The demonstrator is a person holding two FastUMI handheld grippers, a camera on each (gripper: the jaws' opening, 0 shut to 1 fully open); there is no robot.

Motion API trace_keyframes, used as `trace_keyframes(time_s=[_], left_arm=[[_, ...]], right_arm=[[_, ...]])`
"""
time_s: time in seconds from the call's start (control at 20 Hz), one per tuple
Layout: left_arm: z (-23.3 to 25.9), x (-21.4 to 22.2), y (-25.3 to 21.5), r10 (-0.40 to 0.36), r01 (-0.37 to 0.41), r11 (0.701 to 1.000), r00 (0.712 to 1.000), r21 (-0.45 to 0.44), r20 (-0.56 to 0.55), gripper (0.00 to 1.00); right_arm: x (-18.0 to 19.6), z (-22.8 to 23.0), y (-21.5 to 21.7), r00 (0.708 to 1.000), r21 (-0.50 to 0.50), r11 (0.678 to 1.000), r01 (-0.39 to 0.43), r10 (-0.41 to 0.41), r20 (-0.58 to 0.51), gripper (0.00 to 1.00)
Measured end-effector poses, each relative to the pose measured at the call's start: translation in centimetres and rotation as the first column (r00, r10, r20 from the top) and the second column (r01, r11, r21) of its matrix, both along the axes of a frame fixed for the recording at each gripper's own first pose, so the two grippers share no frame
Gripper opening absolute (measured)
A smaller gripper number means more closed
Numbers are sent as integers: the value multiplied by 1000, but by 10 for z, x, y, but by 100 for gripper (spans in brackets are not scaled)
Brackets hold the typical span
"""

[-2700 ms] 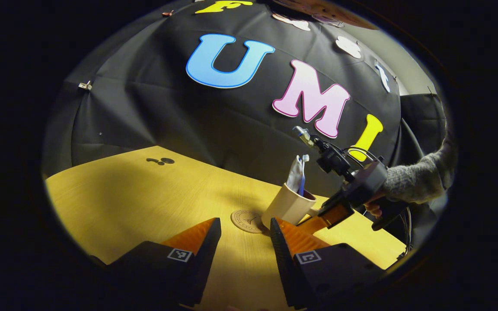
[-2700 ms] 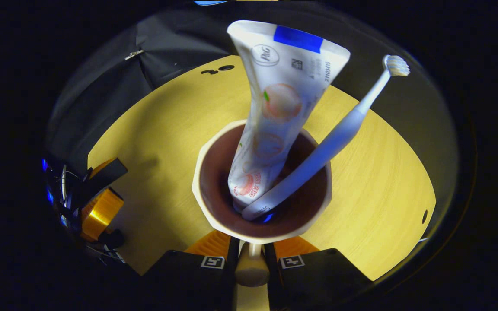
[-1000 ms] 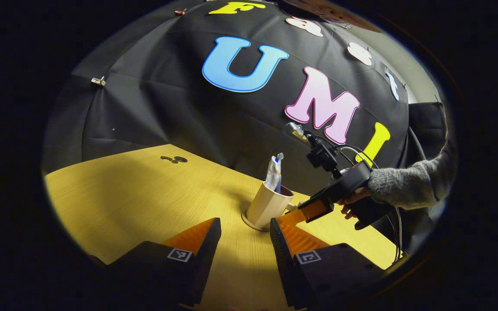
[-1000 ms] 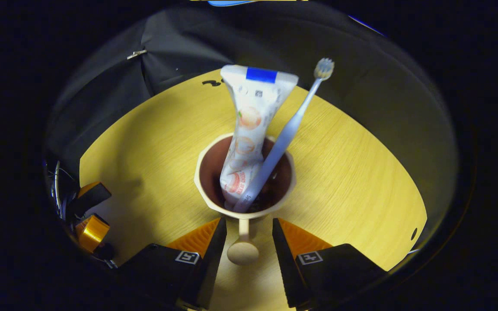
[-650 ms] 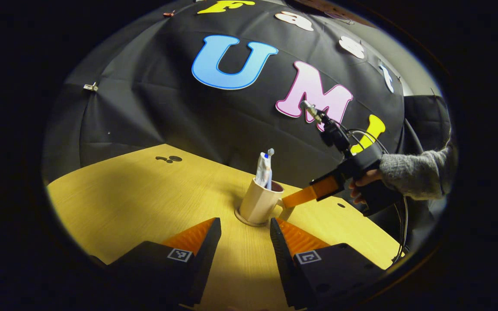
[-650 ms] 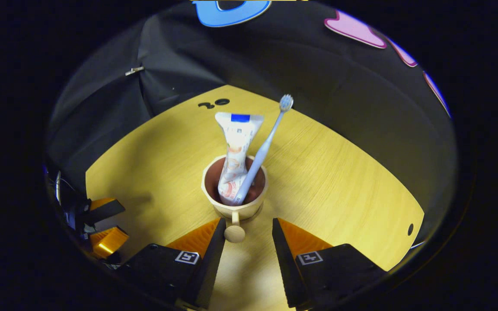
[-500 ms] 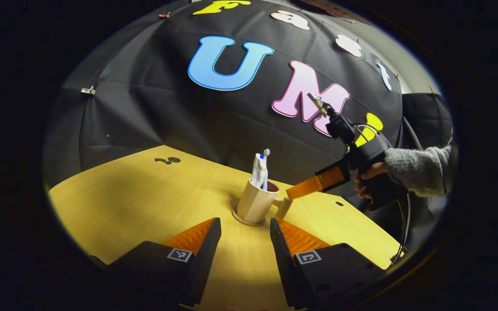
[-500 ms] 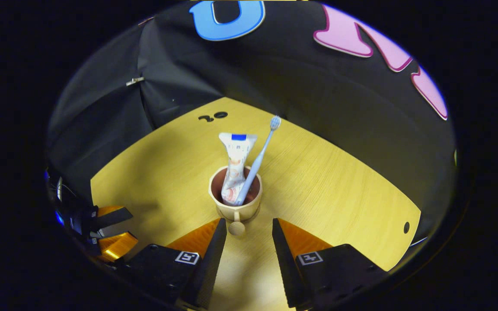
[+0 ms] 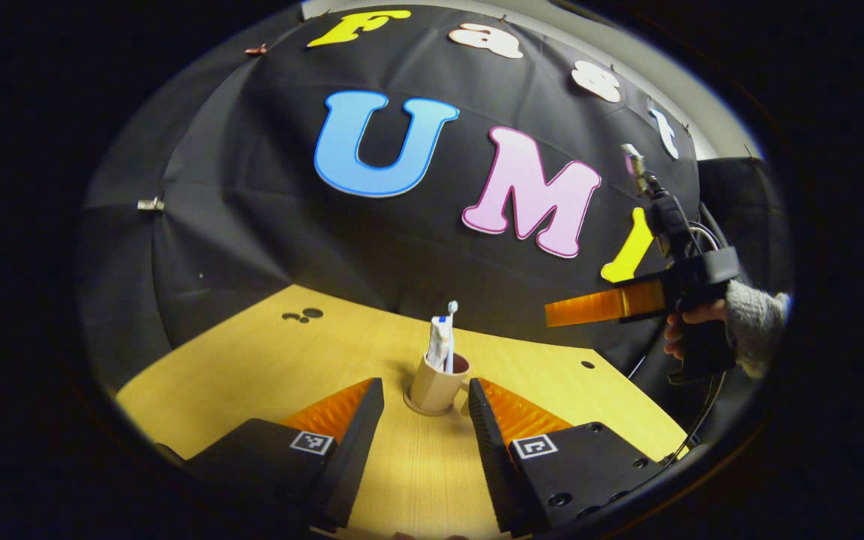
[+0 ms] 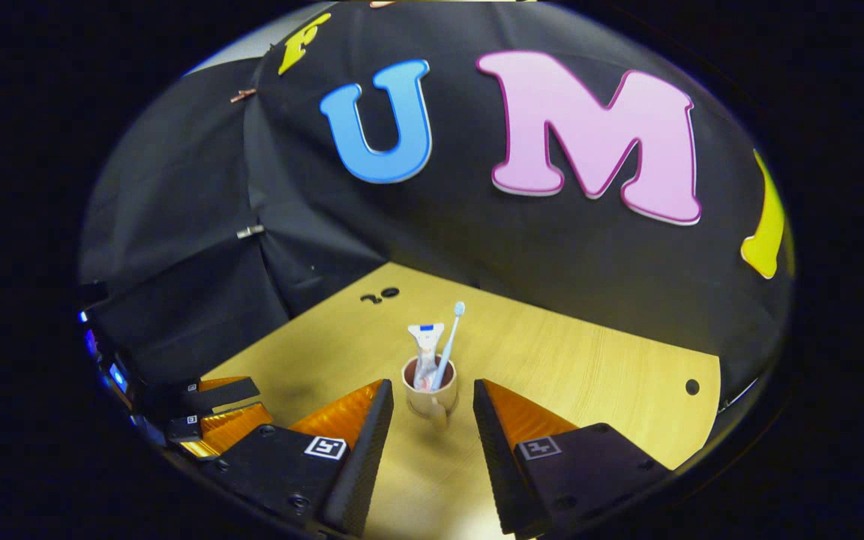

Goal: Put the toothbrush and toothpaste on the desktop into the cup, then pick up the cup and place it on the coaster on the desktop.

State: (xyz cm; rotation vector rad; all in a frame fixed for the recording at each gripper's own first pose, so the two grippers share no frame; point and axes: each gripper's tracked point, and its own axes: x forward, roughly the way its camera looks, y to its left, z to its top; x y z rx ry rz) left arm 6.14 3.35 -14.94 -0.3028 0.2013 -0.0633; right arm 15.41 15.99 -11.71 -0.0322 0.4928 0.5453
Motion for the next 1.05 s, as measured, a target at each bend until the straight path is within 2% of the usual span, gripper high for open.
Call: trace_keyframes(time_s=[0.1, 0.25, 0.4, 0.65, 0.95, 1.05], left_arm=[[32, -1, 0, 0, 0, 1000, 1000, 2, 30, 72], [77, -4, 1, 5, -7, 1000, 995, 20, 103, 84], [100, -8, -8, -25, 19, 999, 993, 50, 119, 87], [128, -19, -21, -63, 40, 987, 987, 155, 149, 95], [149, -30, -30, -86, 50, 979, 980, 197, 178, 96], [150, -31, -31, -90, 51, 976, 980, 211, 178, 96]], right_arm=[[-13, 30, 2, 998, 57, 998, 13, -16, 63, 67], [-29, 63, -7, 984, 126, 990, 60, -80, 158, 67], [-45, 90, -24, 967, 173, 977, 121, -156, 201, 68], [-76, 110, -47, 940, 224, 955, 196, -248, 236, 72], [-107, 113, -57, 918, 226, 950, 213, -274, 286, 75], [-113, 112, -57, 917, 233, 948, 217, -279, 284, 80]])
